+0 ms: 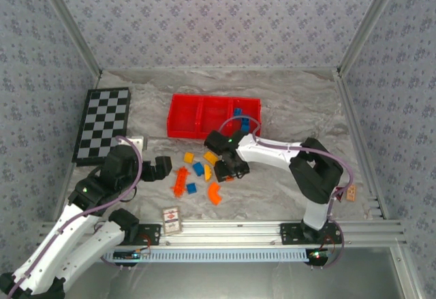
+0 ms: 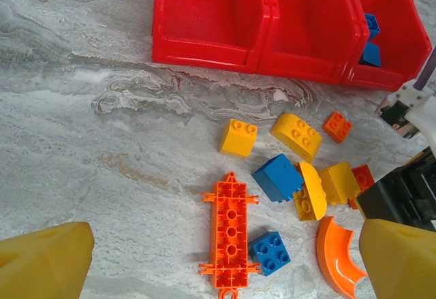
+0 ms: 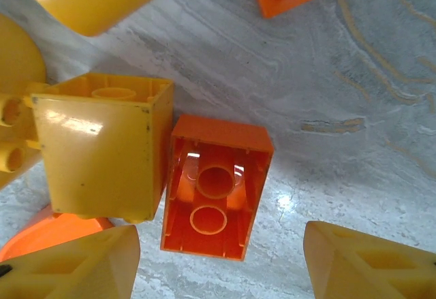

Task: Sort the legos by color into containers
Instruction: Pick up the lego from the bottom-center of the table.

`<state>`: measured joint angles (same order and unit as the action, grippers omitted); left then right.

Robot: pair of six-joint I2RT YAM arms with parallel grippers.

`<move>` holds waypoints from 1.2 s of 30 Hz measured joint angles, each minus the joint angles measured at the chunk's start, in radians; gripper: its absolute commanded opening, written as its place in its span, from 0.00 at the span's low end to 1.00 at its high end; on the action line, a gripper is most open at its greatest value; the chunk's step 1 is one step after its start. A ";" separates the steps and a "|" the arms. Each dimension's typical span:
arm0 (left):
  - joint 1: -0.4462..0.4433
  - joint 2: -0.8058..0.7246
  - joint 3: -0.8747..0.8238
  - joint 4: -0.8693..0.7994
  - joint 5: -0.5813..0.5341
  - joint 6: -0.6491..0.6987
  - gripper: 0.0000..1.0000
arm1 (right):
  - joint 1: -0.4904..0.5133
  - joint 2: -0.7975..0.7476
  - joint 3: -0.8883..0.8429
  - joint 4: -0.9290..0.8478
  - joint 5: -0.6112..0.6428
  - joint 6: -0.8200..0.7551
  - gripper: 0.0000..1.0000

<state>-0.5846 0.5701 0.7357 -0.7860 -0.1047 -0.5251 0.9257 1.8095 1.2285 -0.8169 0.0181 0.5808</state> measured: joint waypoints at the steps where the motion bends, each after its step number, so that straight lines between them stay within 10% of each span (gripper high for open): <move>1: 0.000 0.000 0.000 0.000 0.000 0.000 1.00 | 0.001 0.005 -0.002 0.001 0.000 0.000 0.66; 36: -0.001 0.000 0.000 0.000 0.000 0.000 1.00 | -0.078 0.029 -0.062 0.036 -0.013 -0.010 0.45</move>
<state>-0.5858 0.5701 0.7357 -0.7864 -0.1051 -0.5251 0.8474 1.8381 1.1664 -0.7811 0.0051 0.5705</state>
